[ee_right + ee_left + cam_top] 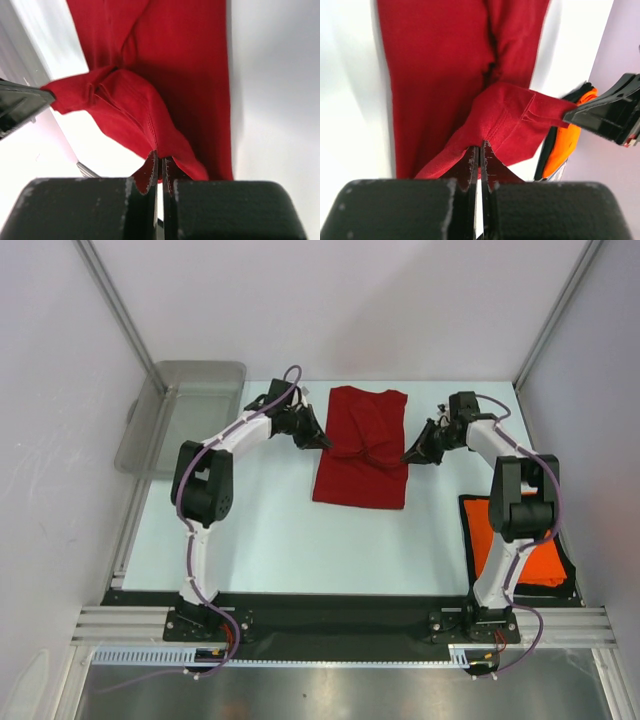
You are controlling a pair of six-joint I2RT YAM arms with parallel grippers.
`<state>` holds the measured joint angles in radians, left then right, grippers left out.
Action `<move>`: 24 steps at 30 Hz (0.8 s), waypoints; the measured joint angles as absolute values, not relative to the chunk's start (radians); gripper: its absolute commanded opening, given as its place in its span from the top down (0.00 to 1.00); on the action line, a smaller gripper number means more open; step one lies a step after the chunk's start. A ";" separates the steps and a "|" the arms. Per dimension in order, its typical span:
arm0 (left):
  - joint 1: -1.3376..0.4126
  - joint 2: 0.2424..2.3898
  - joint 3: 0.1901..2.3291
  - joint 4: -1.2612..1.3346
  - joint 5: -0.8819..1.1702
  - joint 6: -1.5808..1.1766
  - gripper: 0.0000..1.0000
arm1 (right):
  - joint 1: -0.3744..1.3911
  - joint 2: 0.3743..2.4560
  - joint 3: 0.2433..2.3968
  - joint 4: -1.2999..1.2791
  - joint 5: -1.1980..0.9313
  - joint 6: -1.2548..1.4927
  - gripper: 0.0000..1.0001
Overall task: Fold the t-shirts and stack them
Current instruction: Fold the tshirt
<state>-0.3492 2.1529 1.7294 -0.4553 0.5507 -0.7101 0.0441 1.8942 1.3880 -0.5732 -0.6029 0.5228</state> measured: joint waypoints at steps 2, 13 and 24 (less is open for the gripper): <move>-0.344 2.187 1.745 -0.455 0.565 -0.717 1.00 | 0.039 1.943 1.440 -0.590 -0.604 0.518 1.00; -0.298 2.288 1.802 -0.471 0.605 -0.734 1.00 | 0.014 2.109 1.617 -0.656 -0.628 0.472 1.00; -0.290 2.432 2.082 -0.656 0.538 -0.655 0.66 | 0.000 2.280 1.810 -0.730 -0.635 0.453 0.65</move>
